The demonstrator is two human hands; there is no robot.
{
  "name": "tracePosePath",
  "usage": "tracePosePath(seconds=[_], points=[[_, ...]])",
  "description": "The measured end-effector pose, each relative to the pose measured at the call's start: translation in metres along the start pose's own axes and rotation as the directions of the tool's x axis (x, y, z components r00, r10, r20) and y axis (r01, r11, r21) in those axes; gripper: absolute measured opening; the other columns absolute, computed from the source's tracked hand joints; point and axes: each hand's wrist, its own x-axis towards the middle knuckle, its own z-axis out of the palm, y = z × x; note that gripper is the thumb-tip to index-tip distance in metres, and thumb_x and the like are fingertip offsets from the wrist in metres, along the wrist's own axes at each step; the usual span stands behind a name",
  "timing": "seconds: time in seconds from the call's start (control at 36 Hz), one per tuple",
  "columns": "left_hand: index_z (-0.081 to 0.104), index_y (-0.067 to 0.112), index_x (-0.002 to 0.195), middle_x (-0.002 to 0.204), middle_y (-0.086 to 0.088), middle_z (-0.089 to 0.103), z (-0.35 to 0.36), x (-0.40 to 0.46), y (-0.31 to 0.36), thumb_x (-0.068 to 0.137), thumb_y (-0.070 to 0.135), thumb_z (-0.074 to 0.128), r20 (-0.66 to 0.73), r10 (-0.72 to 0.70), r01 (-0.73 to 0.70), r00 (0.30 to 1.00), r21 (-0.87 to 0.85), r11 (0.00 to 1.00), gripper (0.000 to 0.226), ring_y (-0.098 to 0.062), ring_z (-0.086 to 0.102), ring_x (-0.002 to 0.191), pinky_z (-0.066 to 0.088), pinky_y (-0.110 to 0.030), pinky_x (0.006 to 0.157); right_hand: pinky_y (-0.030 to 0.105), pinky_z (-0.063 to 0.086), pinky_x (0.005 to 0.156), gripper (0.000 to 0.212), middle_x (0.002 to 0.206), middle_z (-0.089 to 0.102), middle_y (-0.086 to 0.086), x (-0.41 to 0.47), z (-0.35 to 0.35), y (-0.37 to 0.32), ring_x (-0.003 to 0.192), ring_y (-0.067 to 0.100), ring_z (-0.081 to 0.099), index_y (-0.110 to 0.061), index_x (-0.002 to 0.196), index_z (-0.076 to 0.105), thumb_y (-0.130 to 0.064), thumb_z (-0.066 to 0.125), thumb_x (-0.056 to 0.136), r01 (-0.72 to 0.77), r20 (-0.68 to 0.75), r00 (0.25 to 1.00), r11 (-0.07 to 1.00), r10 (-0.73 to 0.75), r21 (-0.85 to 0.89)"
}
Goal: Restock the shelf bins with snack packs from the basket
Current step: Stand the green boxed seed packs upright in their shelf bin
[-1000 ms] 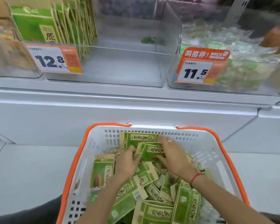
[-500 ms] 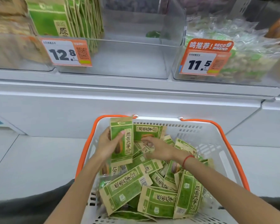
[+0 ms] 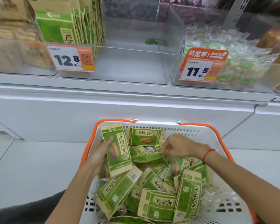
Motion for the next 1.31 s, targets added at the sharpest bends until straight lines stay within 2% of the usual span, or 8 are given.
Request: tracePosePath(seconds=[0.11,0.22,0.42,0.56,0.72,0.89,1.14,1.31], points=[[0.051,0.019,0.131,0.128,0.003,0.059,0.007,-0.002,0.001,0.094,0.033,0.055,0.001,0.061,-0.060,0.998,0.197,0.979,0.039,-0.017,0.053,0.121,0.038,-0.040,0.105,0.015,0.049,0.070,0.019,0.082,0.068,-0.011,-0.011,-0.026,0.010,0.079,0.006,0.063,-0.011,0.085,0.066,-0.014,0.052,0.097,-0.134,0.122,0.989,0.882,0.087,0.451],[0.050,0.020,0.127,0.118,0.006,0.059,0.019,-0.002,0.001,0.097,0.027,0.051,0.056,0.062,-0.076,0.997,0.302,0.950,0.031,-0.014,0.054,0.110,0.038,-0.031,0.094,0.020,0.055,0.073,0.019,0.106,0.069,0.003,-0.016,-0.038,0.003,0.085,0.006,0.068,-0.015,0.084,0.062,-0.019,0.050,0.098,-0.163,0.126,0.986,0.801,0.111,0.575],[0.050,0.019,0.123,0.109,0.006,0.060,0.024,0.000,-0.007,0.098,0.025,0.049,0.014,0.031,-0.034,0.999,0.311,0.950,0.026,-0.018,0.056,0.109,0.041,-0.041,0.101,0.037,0.032,0.112,0.098,0.152,0.033,0.007,0.001,0.024,-0.028,0.137,0.027,0.034,-0.017,0.151,0.015,-0.058,0.066,0.078,-0.165,0.232,0.958,0.986,0.167,-0.030],[0.053,0.020,0.121,0.116,0.000,0.064,0.014,0.006,-0.015,0.097,0.031,0.051,-0.070,-0.049,0.064,0.996,0.241,0.969,0.027,-0.021,0.057,0.110,0.040,-0.043,0.101,0.042,0.037,0.107,0.085,0.141,0.046,0.012,0.031,0.053,-0.025,0.132,0.029,0.040,-0.008,0.143,0.030,-0.046,0.071,0.079,-0.206,0.076,0.967,0.921,0.243,-0.330],[0.058,0.015,0.115,0.105,-0.006,0.069,0.010,0.009,-0.013,0.099,0.025,0.047,-0.072,-0.112,0.120,0.991,0.117,0.986,0.022,-0.025,0.065,0.099,0.045,-0.050,0.098,0.030,0.046,0.090,0.045,0.125,0.056,0.006,0.032,0.025,-0.017,0.112,0.023,0.053,-0.013,0.123,0.054,-0.013,0.071,0.081,-0.167,0.305,0.929,0.974,0.208,-0.155],[0.056,0.025,0.106,0.094,0.011,0.069,0.037,-0.004,0.009,0.096,0.021,0.052,0.111,0.144,-0.173,0.983,0.317,0.932,0.012,-0.004,0.068,0.084,0.054,-0.021,0.073,0.033,0.031,0.105,0.045,0.134,0.054,0.000,-0.002,-0.043,-0.045,0.125,0.020,0.045,-0.021,0.122,0.063,-0.013,0.074,0.079,0.011,0.453,0.891,0.996,0.031,-0.089],[0.055,0.033,0.123,0.129,0.015,0.051,0.062,-0.017,0.028,0.100,0.047,0.035,0.261,0.053,-0.144,0.964,0.342,0.929,0.034,-0.002,0.054,0.110,0.046,-0.032,0.097,0.022,0.030,0.050,0.055,0.057,0.047,-0.009,-0.008,-0.086,-0.069,0.052,0.005,0.041,-0.020,0.106,0.054,-0.023,0.088,0.063,0.130,-0.212,0.971,0.986,-0.106,0.103],[0.041,0.038,0.131,0.121,0.018,0.045,0.073,-0.032,0.053,0.092,0.050,0.049,0.293,0.064,-0.141,0.954,0.251,0.958,0.042,-0.004,0.044,0.116,0.033,-0.028,0.100,0.035,0.045,0.076,0.066,0.099,0.060,0.001,-0.014,-0.092,-0.084,0.087,0.019,0.055,-0.021,0.121,0.045,-0.018,0.083,0.067,0.246,-0.397,0.900,0.962,-0.183,0.116]])
